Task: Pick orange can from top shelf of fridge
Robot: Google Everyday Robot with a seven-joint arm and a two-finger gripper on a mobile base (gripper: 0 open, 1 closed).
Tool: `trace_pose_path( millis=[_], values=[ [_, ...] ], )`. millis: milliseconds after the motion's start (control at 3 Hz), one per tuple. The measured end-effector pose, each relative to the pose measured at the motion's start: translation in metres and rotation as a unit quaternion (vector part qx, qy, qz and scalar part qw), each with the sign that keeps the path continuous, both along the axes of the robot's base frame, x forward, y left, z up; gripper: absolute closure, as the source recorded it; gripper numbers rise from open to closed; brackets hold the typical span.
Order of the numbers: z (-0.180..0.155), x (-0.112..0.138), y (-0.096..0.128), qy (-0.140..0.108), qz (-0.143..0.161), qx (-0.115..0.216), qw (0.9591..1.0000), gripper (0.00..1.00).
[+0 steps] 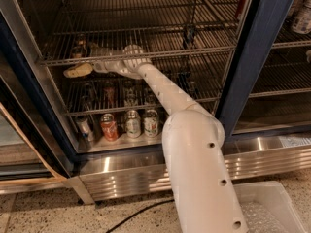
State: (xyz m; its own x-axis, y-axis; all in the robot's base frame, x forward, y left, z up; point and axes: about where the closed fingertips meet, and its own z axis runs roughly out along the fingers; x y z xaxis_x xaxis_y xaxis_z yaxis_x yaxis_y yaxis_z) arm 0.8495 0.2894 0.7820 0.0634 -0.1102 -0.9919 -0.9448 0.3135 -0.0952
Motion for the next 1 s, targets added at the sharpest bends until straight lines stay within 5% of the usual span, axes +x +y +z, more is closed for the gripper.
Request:
trace_pose_path(
  millis=[1000],
  values=[
    [-0.0131,0.0022,0.0041,0.011,-0.002,-0.005,0.9999,0.05]
  ],
)
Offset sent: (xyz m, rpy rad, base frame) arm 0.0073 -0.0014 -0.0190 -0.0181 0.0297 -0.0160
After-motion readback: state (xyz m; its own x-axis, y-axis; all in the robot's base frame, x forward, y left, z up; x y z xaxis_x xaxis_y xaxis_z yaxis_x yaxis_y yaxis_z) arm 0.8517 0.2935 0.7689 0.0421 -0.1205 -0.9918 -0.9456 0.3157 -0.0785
